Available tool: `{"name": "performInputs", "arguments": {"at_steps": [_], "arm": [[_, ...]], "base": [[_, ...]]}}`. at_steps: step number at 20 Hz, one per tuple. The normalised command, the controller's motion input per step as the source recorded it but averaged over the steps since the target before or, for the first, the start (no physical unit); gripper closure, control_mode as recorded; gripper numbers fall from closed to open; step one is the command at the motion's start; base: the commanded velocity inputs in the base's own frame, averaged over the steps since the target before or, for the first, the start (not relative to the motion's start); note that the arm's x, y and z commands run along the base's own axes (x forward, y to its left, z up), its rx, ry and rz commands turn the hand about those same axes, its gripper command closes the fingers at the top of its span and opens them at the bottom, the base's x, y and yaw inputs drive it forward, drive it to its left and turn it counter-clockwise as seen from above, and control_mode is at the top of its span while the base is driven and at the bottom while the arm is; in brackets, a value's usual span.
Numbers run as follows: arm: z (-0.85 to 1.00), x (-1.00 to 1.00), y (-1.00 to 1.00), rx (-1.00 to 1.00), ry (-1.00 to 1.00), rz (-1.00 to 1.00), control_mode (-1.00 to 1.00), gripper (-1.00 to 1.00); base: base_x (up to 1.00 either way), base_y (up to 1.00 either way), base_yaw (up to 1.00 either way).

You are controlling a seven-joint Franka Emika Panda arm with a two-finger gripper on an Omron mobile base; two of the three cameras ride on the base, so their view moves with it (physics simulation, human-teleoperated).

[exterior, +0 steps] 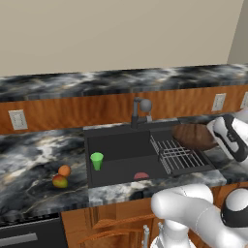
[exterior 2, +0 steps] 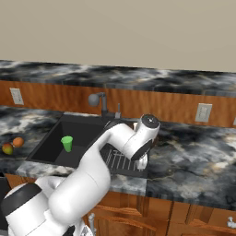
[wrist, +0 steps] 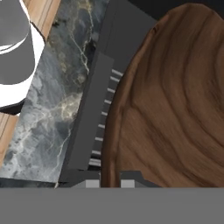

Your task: Remove the mango and tangerine from the sink. Then move the bowl and cup from the counter to the sink for washing.

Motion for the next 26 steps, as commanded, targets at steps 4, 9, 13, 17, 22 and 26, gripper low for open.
{"name": "performInputs", "arguments": {"at_steps": [4, 9, 13, 17, 22, 26], "arm": [[0.0, -0.06, 0.3, 0.0, 0.01, 0.04, -1.0, 1.0], [0.0, -0.07, 0.31, 0.0, 0.01, 0.03, -1.0, 1.0], [0.01, -0.06, 0.33, 0.0, 0.0, 0.01, -1.0, 1.0], [0.03, -0.05, 0.31, 0.0, 0.0, 0.0, -1.0, 1.0], [0.04, -0.01, 0.33, 0.0, 0.0, 0.0, -1.0, 1.0], [0.03, 0.0, 0.33, 0.0, 0.01, 0.02, -1.0, 1.0]], "base": [[0.0, 0.0, 0.0], [0.0, 0.0, 0.0], [0.0, 0.0, 0.0], [0.0, 0.0, 0.0], [0.0, 0.0, 0.0], [0.0, 0.0, 0.0]]}}
